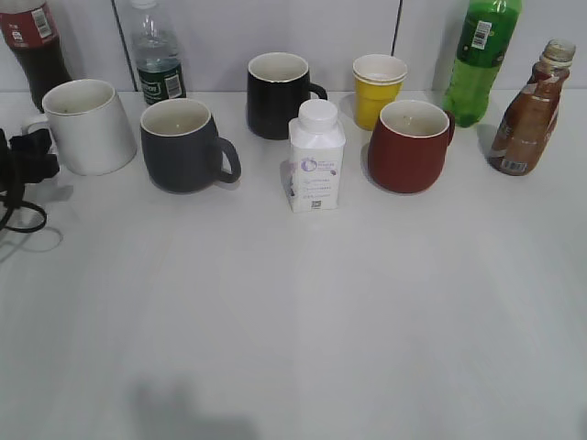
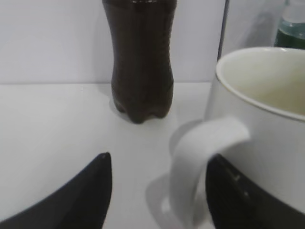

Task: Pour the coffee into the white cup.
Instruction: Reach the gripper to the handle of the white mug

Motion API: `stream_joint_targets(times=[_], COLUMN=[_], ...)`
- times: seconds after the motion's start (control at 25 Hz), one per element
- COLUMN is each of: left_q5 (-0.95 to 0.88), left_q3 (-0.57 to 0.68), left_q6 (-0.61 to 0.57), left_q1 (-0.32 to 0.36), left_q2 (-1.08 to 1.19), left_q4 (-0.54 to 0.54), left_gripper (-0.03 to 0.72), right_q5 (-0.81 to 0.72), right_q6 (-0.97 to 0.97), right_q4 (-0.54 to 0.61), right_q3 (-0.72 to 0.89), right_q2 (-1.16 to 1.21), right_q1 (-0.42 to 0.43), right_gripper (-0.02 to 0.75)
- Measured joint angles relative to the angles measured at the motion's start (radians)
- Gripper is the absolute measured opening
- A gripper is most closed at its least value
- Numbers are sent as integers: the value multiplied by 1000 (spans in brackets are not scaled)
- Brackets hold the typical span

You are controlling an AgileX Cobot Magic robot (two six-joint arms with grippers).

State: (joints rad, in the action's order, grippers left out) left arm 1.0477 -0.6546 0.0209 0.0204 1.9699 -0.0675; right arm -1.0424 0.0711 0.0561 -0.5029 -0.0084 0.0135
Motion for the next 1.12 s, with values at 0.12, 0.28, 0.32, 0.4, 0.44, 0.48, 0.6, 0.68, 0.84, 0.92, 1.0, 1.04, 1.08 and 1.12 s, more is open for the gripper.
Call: stream_joint_targets(times=[0.12, 0.28, 0.32, 0.4, 0.44, 0.48, 0.6, 0.68, 0.84, 0.92, 1.0, 1.04, 1.08, 1.12], left_q5=[0, -3, -5, -14, -21, -26, -43, -53, -60, -60, -60, -56, -52, -46], left_q3=[-50, -104, -115, -135, -146, -157, -186, -199, -222, -235, -241, -242, -243, -243], left_q6=[1, 13, 18, 25, 26, 28, 29, 30, 34, 35, 34, 33, 34, 34], left_q1=[0, 0, 0, 0, 0, 0, 0, 0, 0, 0, 0, 0, 0, 0], left_q2=[35, 70, 78, 89, 93, 98, 106, 106, 108, 118, 131, 134, 136, 138], left_q4=[0, 1, 1, 0, -1, -1, -5, -11, -44, -71, -96, -99, -102, -105], left_gripper=[470, 469, 466, 452, 441, 427, 377, 333, 188, 104, 50, 45, 41, 41], right_q5=[0, 0, 0, 0, 0, 0, 0, 0, 0, 0, 0, 0, 0, 0], right_q6=[0, 0, 0, 0, 0, 0, 0, 0, 0, 0, 0, 0, 0, 0], right_q4=[0, 0, 0, 0, 0, 0, 0, 0, 0, 0, 0, 0, 1, 1], right_q3=[0, 0, 0, 0, 0, 0, 0, 0, 0, 0, 0, 0, 0, 0], right_q2=[0, 0, 0, 0, 0, 0, 0, 0, 0, 0, 0, 0, 0, 0], right_q1=[0, 0, 0, 0, 0, 0, 0, 0, 0, 0, 0, 0, 0, 0], right_gripper=[588, 588, 588, 588, 588, 588, 588, 588, 588, 588, 588, 588, 588, 588])
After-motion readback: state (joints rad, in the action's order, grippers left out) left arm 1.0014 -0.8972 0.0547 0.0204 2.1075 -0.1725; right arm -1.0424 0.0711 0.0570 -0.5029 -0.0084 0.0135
